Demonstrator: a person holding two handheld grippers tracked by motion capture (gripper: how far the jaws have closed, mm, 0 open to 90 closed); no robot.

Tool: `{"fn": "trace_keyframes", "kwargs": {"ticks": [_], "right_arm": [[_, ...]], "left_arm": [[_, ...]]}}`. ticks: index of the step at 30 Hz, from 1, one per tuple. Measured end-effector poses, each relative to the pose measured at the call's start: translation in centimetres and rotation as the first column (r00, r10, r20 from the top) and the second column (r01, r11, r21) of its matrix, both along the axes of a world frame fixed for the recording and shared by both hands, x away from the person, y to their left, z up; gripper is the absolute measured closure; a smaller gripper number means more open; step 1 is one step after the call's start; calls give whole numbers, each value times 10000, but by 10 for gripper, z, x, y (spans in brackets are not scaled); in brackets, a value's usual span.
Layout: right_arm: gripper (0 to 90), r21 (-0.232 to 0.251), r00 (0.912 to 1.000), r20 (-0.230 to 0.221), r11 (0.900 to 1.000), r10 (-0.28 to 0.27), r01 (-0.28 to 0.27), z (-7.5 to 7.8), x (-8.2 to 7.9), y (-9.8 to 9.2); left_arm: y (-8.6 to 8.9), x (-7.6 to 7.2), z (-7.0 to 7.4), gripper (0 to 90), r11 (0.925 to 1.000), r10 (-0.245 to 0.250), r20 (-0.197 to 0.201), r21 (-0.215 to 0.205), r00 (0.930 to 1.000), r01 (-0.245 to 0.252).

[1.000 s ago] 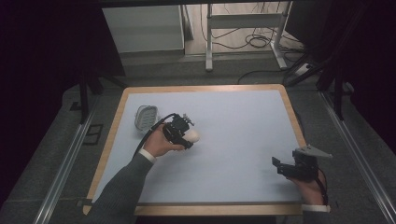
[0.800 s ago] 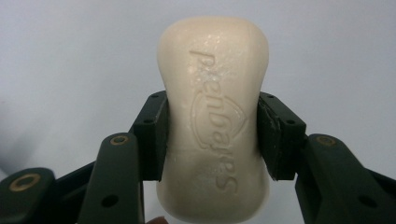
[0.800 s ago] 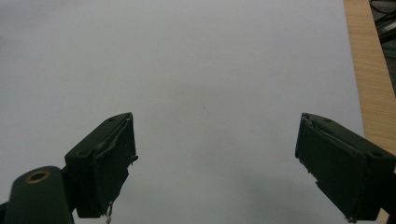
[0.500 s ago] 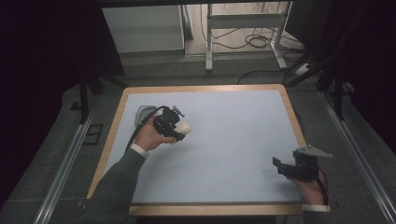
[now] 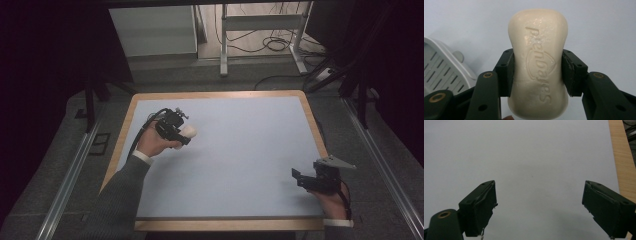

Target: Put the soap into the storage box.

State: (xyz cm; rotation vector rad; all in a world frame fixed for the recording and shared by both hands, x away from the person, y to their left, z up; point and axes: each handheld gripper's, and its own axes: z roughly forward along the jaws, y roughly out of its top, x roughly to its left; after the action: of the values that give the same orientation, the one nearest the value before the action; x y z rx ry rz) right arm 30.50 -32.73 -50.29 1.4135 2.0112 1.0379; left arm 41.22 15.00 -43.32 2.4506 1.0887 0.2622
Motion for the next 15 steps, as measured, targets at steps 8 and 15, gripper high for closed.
{"fn": "trace_keyframes", "kwargs": {"ticks": [8, 15], "right_arm": [[119, 7, 10000, -27, 10000, -5, 5, 0, 0, 0], [119, 6, 10000, -37, 10000, 36, -36, -1, 0, 0]], "left_arm": [[10, 6, 2, 497, 9998, 222, -20, -17, 9998, -222], [18, 12, 6, 497, 9986, 534, -41, -20, 9986, -534]]}}
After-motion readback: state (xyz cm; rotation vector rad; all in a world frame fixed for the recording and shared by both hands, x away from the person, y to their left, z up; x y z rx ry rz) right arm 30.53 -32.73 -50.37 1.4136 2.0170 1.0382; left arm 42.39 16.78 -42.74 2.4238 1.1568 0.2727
